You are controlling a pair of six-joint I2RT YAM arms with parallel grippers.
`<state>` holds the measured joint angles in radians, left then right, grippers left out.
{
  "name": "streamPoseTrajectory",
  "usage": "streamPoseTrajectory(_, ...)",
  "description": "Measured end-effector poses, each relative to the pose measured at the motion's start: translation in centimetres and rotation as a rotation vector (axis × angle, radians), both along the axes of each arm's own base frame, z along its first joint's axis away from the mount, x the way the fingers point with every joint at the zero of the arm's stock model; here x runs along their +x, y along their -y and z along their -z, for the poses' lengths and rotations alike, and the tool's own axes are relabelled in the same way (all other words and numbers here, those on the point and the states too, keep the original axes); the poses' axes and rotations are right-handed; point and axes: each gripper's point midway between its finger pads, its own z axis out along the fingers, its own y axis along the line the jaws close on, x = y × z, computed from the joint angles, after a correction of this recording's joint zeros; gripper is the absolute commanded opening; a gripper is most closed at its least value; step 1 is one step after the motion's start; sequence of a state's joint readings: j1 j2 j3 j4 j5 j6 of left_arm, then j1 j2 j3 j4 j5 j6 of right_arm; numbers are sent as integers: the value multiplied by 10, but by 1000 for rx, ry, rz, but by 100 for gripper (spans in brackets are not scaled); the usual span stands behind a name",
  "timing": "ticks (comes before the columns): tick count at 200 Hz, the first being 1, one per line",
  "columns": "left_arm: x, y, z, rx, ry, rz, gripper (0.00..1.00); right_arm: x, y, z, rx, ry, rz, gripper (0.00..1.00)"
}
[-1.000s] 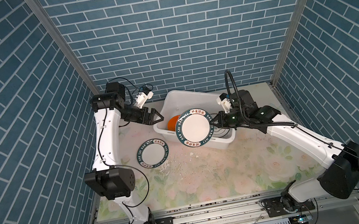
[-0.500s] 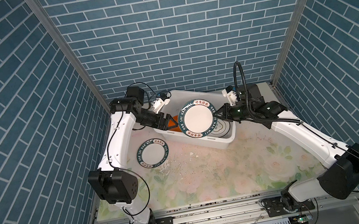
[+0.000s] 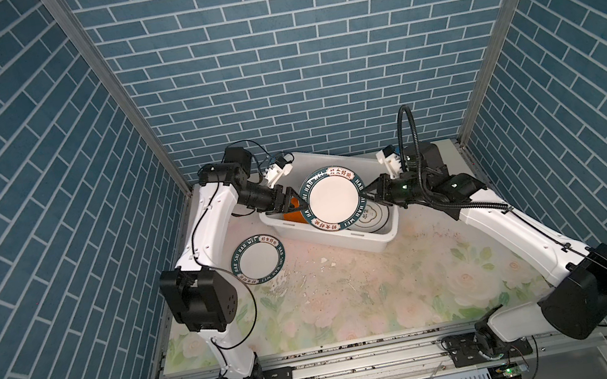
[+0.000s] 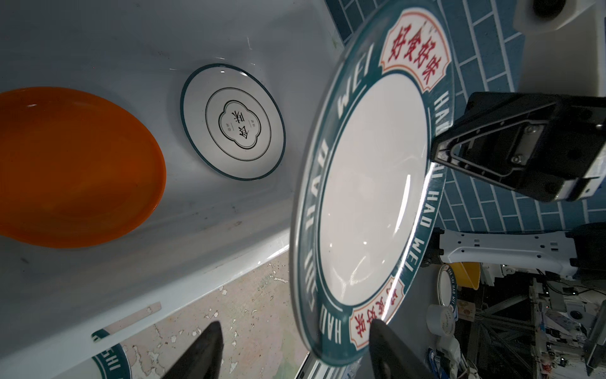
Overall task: Place the plates into the plastic bin on the countertop
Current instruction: 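Bring the left gripper to the green-rimmed plate held by the right gripper, then close the left gripper on the plate rim and open the right gripper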
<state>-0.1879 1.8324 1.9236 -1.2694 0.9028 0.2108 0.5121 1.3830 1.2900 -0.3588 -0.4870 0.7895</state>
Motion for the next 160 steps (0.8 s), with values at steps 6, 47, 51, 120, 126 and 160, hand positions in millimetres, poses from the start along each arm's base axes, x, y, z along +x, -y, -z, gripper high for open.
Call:
streamPoseTrajectory(6,0,1,0,-6,-4,0,63,-1,0,2,-1,-4,1,0)
streamPoseTrajectory(47,-1,7,-4,-42,-17,8,54,-2,1,5,7,-21,4,0)
streamPoseTrajectory(51,-1,8,-5,-43,-18,8,54,-3,0,4,8,-20,3,0)
streamPoseTrajectory(120,4,12,0,-67,-53,-2,45,-3,-1,2,17,-18,-6,0)
streamPoseTrajectory(126,4,12,0,-72,-57,-2,45,-3,-1,2,19,-17,-6,0)
streamPoseTrajectory(160,6,16,1,-98,-78,-4,34,-4,-3,1,27,-18,-12,0)
